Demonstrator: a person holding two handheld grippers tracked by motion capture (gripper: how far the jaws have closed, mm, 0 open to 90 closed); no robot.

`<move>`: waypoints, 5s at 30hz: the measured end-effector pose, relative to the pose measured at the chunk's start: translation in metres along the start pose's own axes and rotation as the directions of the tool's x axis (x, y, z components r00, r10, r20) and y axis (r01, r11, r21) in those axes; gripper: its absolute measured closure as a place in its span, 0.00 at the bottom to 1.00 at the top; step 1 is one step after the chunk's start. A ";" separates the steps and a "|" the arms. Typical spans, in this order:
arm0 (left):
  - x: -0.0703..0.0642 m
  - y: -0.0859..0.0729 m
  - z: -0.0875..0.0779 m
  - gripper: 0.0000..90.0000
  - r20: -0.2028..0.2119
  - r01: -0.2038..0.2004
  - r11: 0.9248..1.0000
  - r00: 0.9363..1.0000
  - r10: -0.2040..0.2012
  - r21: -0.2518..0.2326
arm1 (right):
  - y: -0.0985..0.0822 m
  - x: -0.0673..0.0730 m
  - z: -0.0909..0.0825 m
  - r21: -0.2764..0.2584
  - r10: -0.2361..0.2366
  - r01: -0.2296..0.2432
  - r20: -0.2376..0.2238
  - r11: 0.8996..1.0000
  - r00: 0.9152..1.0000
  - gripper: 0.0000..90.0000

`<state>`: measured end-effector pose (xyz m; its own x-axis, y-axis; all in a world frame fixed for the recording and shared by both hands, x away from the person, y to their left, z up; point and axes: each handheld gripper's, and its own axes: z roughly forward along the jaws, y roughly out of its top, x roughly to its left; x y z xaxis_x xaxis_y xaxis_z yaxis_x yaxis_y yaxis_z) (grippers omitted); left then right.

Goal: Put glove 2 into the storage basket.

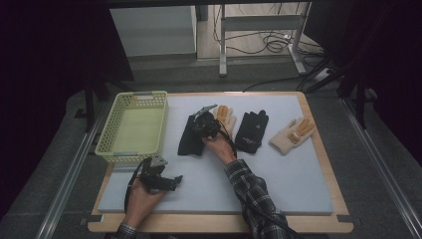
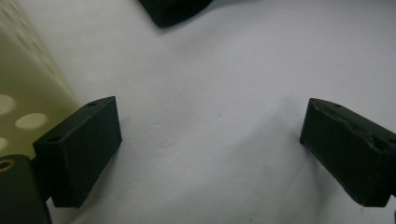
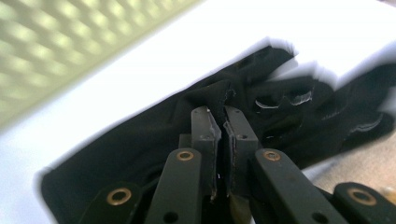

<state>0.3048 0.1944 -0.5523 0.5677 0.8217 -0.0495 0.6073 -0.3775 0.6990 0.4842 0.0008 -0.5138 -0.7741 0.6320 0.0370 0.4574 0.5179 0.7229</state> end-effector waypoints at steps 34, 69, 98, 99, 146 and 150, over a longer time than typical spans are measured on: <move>0.000 0.000 0.000 0.06 -0.002 0.000 1.000 1.000 0.000 -0.002 | -0.129 0.066 -0.133 0.021 -0.038 0.041 -0.093 0.999 0.995 0.51; 0.000 0.000 0.000 0.06 -0.002 0.000 1.000 1.000 0.000 0.000 | -0.120 -0.068 -0.154 -0.042 0.097 -0.091 0.175 0.995 0.980 0.61; 0.000 0.000 0.000 0.06 -0.001 -0.001 1.000 1.000 0.001 -0.001 | -0.100 -0.120 -0.100 -0.029 0.167 -0.166 0.316 0.986 0.934 0.92; 0.000 0.000 0.000 0.06 -0.001 -0.001 1.000 1.000 0.001 -0.001 | -0.098 -0.118 -0.100 -0.016 0.148 -0.151 0.327 0.988 0.933 0.92; 0.000 0.000 0.000 0.06 -0.002 -0.006 1.000 1.000 0.006 0.002 | -0.124 0.094 -0.140 -0.020 0.049 -0.048 0.062 0.999 0.997 0.89; 0.000 0.000 0.000 0.06 -0.003 -0.001 1.000 1.000 0.001 -0.003 | -0.130 0.093 -0.134 -0.015 0.048 -0.048 0.019 0.999 0.999 0.74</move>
<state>0.3045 0.1942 -0.5524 0.5670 0.8224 -0.0470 0.6052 -0.3772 0.7010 0.2940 -0.0852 -0.5120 -0.7430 0.6667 0.0587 0.4870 0.4784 0.7308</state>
